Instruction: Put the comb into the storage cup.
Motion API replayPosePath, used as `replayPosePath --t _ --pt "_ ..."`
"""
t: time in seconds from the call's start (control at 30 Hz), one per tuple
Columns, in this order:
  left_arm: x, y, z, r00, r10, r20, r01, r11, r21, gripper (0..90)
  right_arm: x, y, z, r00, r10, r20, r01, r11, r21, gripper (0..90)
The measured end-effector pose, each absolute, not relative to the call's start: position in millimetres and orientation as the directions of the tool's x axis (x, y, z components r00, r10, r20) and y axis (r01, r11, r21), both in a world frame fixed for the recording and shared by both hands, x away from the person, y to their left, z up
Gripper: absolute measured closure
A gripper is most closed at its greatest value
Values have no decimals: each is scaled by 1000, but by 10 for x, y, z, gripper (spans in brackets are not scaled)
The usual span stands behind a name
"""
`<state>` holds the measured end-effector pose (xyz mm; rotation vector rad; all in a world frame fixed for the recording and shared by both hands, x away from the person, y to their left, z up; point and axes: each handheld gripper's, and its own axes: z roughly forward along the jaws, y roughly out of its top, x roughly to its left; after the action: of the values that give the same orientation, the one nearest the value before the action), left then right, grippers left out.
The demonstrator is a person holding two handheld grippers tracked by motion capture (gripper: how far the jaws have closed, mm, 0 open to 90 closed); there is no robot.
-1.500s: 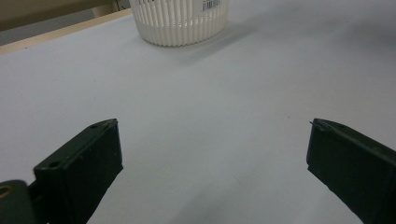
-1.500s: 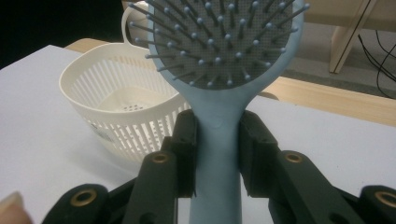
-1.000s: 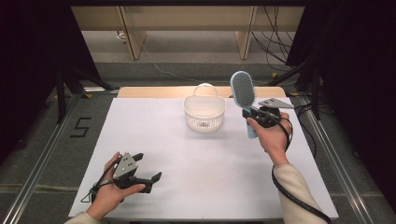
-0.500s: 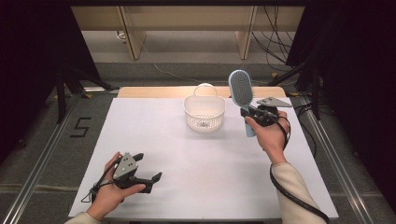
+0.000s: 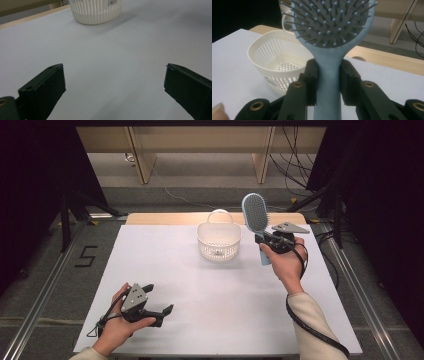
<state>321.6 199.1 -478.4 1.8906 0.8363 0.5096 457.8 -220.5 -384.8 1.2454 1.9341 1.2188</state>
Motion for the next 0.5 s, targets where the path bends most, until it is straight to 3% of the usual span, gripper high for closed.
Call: replayPosePath --t 0.5 --pt "3215 1991 -4783 676 737 -7 330 -294 897 30 4614 -2145 -3848 -437 899 37 419 166 893 709"
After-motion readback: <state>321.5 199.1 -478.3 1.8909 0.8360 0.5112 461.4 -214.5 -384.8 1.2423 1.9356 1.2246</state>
